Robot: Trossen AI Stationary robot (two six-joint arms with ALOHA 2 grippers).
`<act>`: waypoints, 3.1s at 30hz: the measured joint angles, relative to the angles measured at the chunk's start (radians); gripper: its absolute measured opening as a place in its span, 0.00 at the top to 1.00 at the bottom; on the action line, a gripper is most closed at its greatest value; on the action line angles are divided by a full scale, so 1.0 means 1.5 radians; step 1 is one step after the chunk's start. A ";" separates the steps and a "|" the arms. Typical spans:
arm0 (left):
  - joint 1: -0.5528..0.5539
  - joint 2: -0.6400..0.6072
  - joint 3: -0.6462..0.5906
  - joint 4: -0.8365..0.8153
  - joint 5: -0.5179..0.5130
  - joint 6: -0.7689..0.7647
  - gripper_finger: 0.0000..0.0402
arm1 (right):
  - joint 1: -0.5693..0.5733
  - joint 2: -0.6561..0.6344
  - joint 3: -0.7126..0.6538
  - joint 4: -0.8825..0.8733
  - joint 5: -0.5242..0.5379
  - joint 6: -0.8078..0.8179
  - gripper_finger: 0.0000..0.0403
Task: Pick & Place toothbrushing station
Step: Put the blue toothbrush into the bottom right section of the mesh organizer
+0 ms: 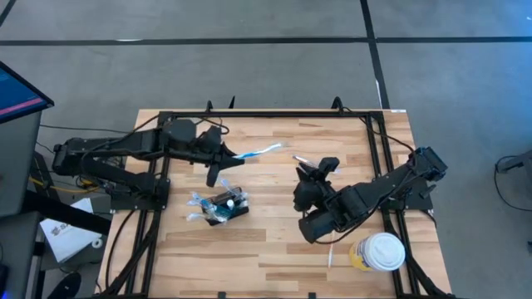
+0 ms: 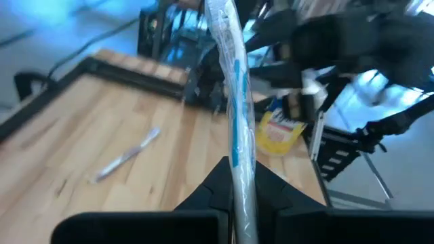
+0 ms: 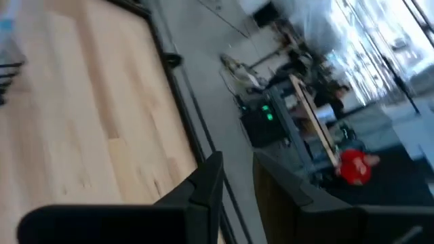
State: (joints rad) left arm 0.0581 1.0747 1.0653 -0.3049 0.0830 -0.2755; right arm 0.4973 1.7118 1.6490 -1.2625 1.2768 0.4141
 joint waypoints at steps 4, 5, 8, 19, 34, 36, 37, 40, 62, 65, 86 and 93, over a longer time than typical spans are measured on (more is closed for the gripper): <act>-0.025 -0.027 0.000 0.005 -0.033 0.016 0.98 | 0.004 0.000 -0.022 -0.080 0.071 0.162 0.82; -0.031 -0.033 0.000 -0.001 -0.042 0.021 0.98 | 0.004 0.000 -0.032 -0.099 0.084 0.202 0.82; -0.049 -0.046 0.000 -0.002 -0.071 0.027 0.98 | 0.001 0.000 -0.067 -0.169 0.092 0.323 0.83; -0.057 -0.051 -0.001 -0.007 -0.079 0.027 0.98 | -0.034 -0.023 -0.216 -0.065 0.098 0.506 0.98; -0.057 -0.057 -0.001 -0.024 -0.078 0.029 0.98 | -0.165 -0.051 -0.328 0.972 -0.436 -0.382 0.99; -0.057 -0.060 -0.001 -0.019 -0.078 0.040 0.98 | -0.187 -0.051 -0.344 1.040 -0.489 -0.387 0.98; -0.057 -0.062 -0.001 -0.024 -0.078 0.041 0.98 | -0.196 -0.051 -0.351 1.065 -0.517 -0.390 0.99; -0.057 -0.069 -0.001 -0.020 -0.078 0.044 0.98 | -0.217 -0.053 -0.367 1.170 -0.594 -0.411 0.99; -0.057 -0.073 0.000 0.040 -0.078 0.094 0.98 | -0.391 -0.047 -0.451 1.616 -1.123 -0.246 0.75; -0.057 -0.069 -0.001 0.038 -0.078 0.094 0.97 | -0.391 -0.047 -0.451 1.616 -1.116 -0.246 0.67; -0.057 -0.001 0.000 0.088 -0.120 0.130 0.97 | -0.384 -0.047 -0.419 1.616 -1.059 -0.242 0.53; -0.057 0.005 -0.001 0.086 -0.123 0.140 0.97 | -0.384 -0.047 -0.419 1.618 -1.059 -0.240 0.76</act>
State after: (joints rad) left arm -0.0280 1.0817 1.0641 -0.1760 -0.1020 -0.0662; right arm -0.0792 1.6413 1.0199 1.1645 -0.3122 0.0538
